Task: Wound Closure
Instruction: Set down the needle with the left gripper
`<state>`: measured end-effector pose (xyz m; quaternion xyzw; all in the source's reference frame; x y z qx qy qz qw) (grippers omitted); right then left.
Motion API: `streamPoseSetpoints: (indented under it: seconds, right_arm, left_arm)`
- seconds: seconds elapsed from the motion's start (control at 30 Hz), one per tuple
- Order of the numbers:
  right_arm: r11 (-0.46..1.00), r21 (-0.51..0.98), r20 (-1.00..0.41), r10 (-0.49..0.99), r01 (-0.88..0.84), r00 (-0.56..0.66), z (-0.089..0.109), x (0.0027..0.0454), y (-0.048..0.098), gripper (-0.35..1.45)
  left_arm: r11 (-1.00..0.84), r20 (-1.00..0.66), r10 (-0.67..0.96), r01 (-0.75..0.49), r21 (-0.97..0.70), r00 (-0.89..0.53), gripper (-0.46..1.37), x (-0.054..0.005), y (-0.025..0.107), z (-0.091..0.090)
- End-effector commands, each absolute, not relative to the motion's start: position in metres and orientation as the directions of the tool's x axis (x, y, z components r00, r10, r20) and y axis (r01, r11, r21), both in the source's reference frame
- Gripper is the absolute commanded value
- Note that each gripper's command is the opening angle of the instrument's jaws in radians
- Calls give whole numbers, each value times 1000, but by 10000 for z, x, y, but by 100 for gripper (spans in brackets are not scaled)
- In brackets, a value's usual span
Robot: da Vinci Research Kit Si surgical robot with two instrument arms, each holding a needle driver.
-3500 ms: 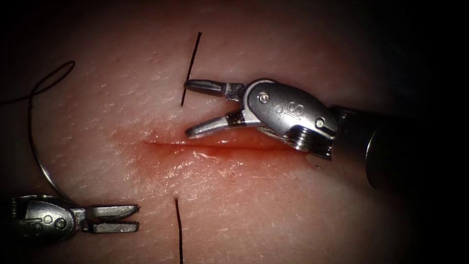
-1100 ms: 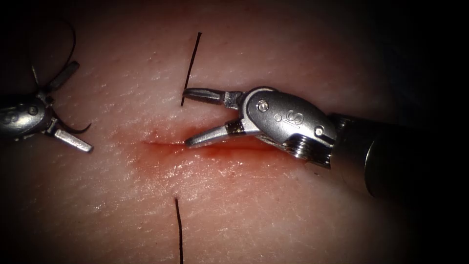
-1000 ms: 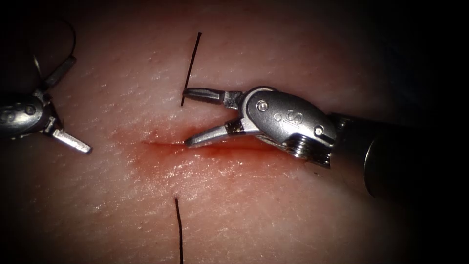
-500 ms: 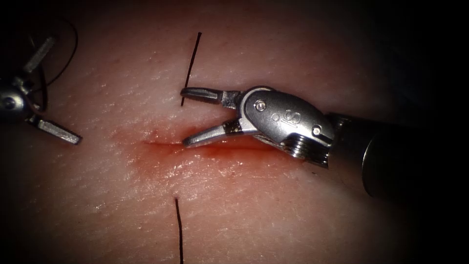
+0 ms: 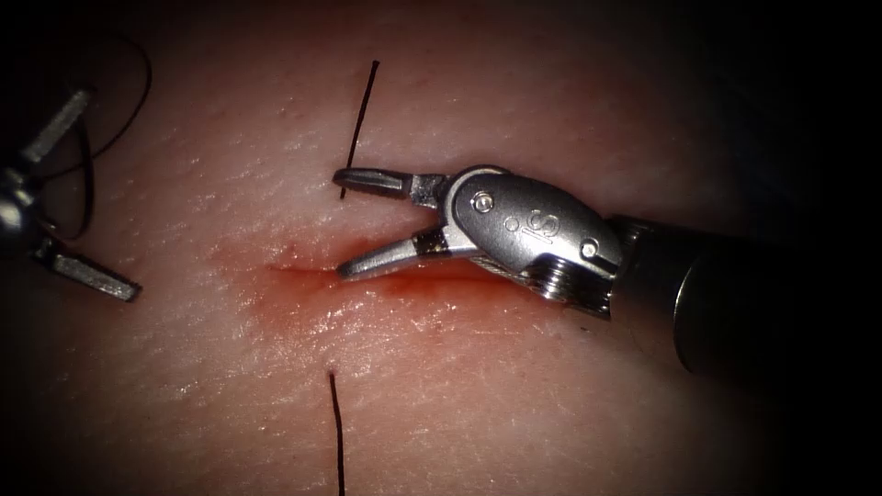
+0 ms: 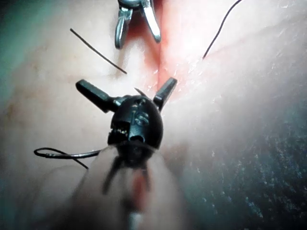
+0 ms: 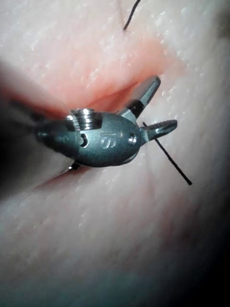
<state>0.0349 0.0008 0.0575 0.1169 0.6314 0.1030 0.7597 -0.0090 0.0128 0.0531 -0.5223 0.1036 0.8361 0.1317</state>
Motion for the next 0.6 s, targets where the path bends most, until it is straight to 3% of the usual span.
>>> streamPoseSetpoints:
  seconds: [0.03, 0.6]
  right_arm:
    - [951, 308, -935, 304, -5, 182, 574, 349, 8, 86]
    - [951, 308, -936, 303, 1, 180, 576, 353, 7, 86]
  left_arm:
    - [-949, -891, 118, -314, 28, -438, 136, -90, 125, 528]
    - [-964, -738, 182, -268, -2, -649, 135, -29, 64, 516]
